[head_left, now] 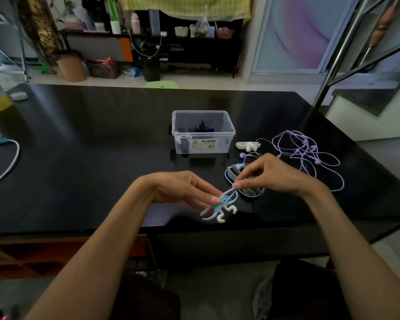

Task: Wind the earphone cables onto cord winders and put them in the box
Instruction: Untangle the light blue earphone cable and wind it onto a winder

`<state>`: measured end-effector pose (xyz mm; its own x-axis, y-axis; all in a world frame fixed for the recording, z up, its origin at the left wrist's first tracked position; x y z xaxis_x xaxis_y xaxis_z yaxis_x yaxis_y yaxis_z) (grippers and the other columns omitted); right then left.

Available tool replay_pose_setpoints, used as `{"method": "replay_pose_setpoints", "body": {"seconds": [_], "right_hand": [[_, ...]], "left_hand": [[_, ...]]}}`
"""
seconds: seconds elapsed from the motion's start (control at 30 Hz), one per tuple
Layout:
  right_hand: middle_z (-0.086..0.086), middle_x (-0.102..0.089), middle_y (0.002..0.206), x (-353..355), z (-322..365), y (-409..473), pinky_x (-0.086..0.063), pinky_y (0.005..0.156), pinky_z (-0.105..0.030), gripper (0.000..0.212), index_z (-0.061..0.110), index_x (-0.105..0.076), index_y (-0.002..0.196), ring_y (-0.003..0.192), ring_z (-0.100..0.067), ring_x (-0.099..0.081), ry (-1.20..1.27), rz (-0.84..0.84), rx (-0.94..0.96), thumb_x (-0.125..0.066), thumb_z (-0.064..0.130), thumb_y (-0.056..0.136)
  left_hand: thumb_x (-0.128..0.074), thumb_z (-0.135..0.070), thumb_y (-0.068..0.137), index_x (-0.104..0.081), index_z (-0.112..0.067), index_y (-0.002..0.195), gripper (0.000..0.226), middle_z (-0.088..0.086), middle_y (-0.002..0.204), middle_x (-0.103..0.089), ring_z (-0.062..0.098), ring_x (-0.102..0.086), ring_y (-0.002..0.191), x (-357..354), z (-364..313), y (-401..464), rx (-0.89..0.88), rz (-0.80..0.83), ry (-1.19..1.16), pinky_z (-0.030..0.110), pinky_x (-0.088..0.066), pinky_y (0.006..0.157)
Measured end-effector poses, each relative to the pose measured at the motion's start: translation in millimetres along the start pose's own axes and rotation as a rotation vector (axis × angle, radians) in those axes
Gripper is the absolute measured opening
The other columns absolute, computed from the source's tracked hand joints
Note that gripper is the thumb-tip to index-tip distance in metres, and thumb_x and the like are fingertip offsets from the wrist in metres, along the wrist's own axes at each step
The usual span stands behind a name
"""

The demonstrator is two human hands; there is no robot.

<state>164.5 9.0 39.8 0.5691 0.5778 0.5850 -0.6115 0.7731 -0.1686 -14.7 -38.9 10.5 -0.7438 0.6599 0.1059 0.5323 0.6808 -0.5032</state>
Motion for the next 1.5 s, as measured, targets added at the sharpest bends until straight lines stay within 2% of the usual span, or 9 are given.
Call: {"method": "replay_pose_setpoints", "body": {"seconds": [0.17,0.33,0.47,0.57,0.77,0.9,1.0,1.27,1.5], "right_hand": [[-0.013,-0.072,0.093,-13.9,-20.0,12.0,-0.048,0.072,-0.014,0.005,0.016,-0.073,0.085,0.080,-0.009,-0.063,0.095,-0.087,-0.046,-0.067,0.017,0.084],[-0.027,-0.068,0.099,-25.0,-27.1,28.9,-0.049,0.083,-0.038,0.010,0.012,-0.072,0.091,0.088,-0.030,-0.066,0.130,-0.262,-0.045,-0.066,0.019,0.086],[-0.008,-0.063,0.063,-37.7,-28.9,36.6,-0.038,0.059,-0.021,0.014,0.012,-0.071,0.088,0.057,-0.005,-0.050,0.029,-0.344,-0.055,-0.067,0.026,0.086],[0.000,-0.065,0.069,-42.9,-20.1,38.6,-0.042,0.060,-0.021,0.017,0.013,-0.072,0.096,0.060,-0.003,-0.054,-0.022,-0.346,-0.004,-0.067,0.026,0.086],[0.003,-0.065,0.072,-48.2,-5.4,39.4,-0.048,0.071,-0.027,0.020,0.013,-0.073,0.098,0.062,-0.003,-0.056,-0.109,-0.320,-0.018,-0.059,0.026,0.091],[0.010,-0.061,0.063,-48.7,6.2,34.2,-0.041,0.057,-0.007,0.020,0.016,-0.071,0.101,0.058,0.001,-0.057,-0.097,-0.243,-0.016,-0.055,0.024,0.094],[0.004,-0.065,0.065,-35.8,15.8,27.5,-0.044,0.060,-0.017,0.020,0.018,-0.072,0.100,0.059,-0.001,-0.057,-0.127,-0.281,0.028,-0.055,0.027,0.094],[0.012,-0.066,0.074,-1.9,18.1,8.4,-0.050,0.067,-0.027,0.014,0.030,-0.074,0.078,0.071,-0.003,-0.060,-0.440,-0.301,0.090,-0.076,0.043,0.072],[0.001,-0.074,0.092,5.7,4.1,2.6,-0.050,0.093,-0.045,0.019,0.029,-0.073,0.094,0.096,-0.023,-0.065,-0.162,-0.039,0.071,-0.069,0.038,0.078]], "left_hand": [[-0.056,-0.025,0.086,-0.062,-0.012,0.120,0.037,0.013,0.120,-0.066,0.021,-0.061,0.114,5.0,-2.4,2.9,-0.148,-0.124,-0.162,0.028,-0.047,0.100],[-0.050,-0.030,0.094,-0.067,-0.017,0.113,0.028,-0.005,0.114,-0.069,0.001,-0.062,0.106,8.8,1.7,7.8,-0.158,-0.302,-0.137,0.020,-0.040,0.097],[-0.045,-0.022,0.099,-0.063,-0.004,0.118,0.032,0.006,0.117,-0.067,0.001,-0.064,0.095,14.0,5.5,13.8,-0.122,-0.475,-0.202,0.000,-0.045,0.067],[-0.043,-0.019,0.099,-0.062,0.001,0.118,0.033,0.007,0.116,-0.066,0.004,-0.065,0.093,16.7,7.1,15.0,-0.120,-0.544,-0.301,-0.002,-0.045,0.061],[-0.046,-0.019,0.098,-0.063,-0.003,0.106,0.024,0.002,0.101,-0.072,0.005,-0.068,0.082,21.6,11.2,23.6,-0.227,-0.659,-0.651,0.025,-0.048,0.093],[-0.050,-0.013,0.097,-0.059,0.005,0.113,0.026,0.015,0.106,-0.066,0.012,-0.067,0.082,24.6,13.1,24.5,-0.286,-0.796,-0.749,0.021,-0.055,0.080],[-0.055,-0.012,0.094,-0.063,0.001,0.107,0.020,0.009,0.089,-0.070,0.001,-0.066,0.059,24.6,6.7,21.3,-0.255,-0.830,-0.527,0.012,-0.053,0.063],[-0.069,-0.022,0.083,-0.069,-0.018,0.102,0.020,-0.001,0.089,-0.069,0.004,-0.065,0.072,10.9,-1.1,11.1,-0.033,-0.499,0.075,0.018,-0.055,0.068],[-0.059,-0.024,0.090,-0.064,-0.025,0.117,0.028,0.001,0.104,-0.072,0.009,-0.067,0.093,7.8,0.7,7.9,-0.005,-0.166,-0.014,0.025,-0.053,0.088]]}}
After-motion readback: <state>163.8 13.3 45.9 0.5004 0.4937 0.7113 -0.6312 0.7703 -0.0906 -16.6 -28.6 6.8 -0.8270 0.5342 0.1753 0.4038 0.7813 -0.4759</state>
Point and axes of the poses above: each hand's wrist, its own y-axis towards the middle knuckle, its own x-axis out of the back of the hand, z = x × y, the point moved 4 cm from there along y, towards the middle knuckle
